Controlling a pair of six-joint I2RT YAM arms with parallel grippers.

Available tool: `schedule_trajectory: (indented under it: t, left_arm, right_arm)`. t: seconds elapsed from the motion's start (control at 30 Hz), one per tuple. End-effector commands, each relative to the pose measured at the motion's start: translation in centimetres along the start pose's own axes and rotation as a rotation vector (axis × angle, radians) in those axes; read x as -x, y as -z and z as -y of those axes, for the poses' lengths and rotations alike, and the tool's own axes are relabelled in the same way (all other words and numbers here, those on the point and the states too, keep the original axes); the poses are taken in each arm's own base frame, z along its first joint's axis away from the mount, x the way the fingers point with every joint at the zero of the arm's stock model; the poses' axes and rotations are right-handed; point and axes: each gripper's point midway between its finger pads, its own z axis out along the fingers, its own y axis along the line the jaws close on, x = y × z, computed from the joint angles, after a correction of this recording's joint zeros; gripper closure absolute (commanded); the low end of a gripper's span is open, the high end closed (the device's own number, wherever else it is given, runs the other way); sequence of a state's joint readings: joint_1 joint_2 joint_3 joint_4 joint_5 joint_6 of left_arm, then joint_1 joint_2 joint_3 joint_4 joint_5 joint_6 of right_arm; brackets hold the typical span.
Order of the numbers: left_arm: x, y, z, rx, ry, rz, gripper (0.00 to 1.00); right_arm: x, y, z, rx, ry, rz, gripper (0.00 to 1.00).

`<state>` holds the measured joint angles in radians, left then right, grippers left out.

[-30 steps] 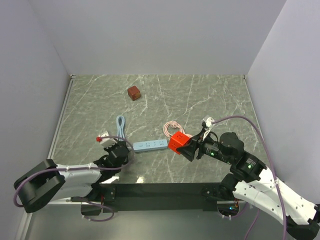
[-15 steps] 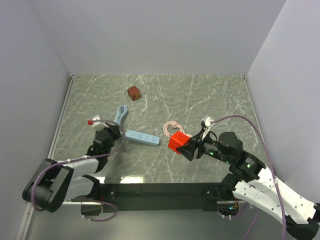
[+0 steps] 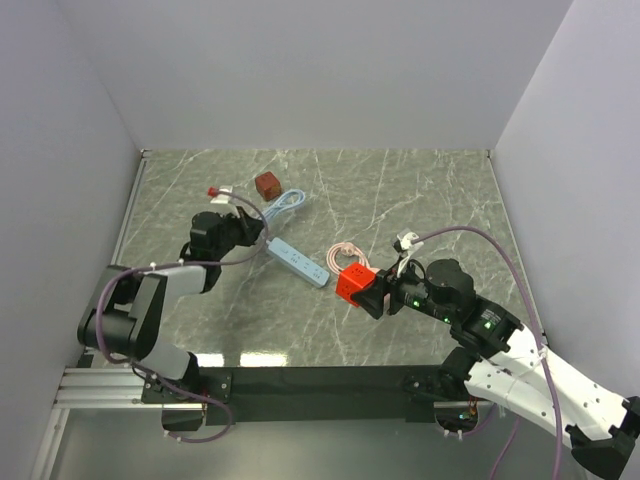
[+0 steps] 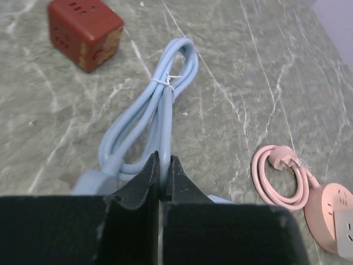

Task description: Insert the plug

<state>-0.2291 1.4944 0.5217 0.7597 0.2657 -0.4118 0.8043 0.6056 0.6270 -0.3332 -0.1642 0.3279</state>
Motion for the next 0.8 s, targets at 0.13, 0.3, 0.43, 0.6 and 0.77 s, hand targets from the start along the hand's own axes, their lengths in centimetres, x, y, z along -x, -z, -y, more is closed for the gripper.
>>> schedule_trajectory:
  t: [0.13,0.3,0.43,0.6,0.77]
  left_arm:
    - [-1.4,-3.3,0.7,-0.093,-0.066,-0.116,0.99]
    - [-1.5,-4.1,-0.3,0.023,-0.07,-0.131,0.79]
    - [-1.4,-3.9,-0.2,0.093,-0.059,-0.121,0.53]
    - [-2.1,-2.7,1.4,0.173,0.046,-0.121,0.01]
    - [-4.7,-1.4,6.0,0.204,0.071,-0.138,0.01]
  right_arm:
    - [2.5,0.4,-0.2,-0.013,-0.002,0.087,1.0]
    - [2.3,0.2,0.0,-0.02,-0.01,0.085,1.0]
    - [2.4,-0.1,0.1,-0.021,-0.01,0.091,1.0]
    - [2.2,-0.6,0.0,-0.006,0.003,0.089,1.0]
    - [2.0,-1.0,-0.1,0.007,0.016,0.091,1.0]
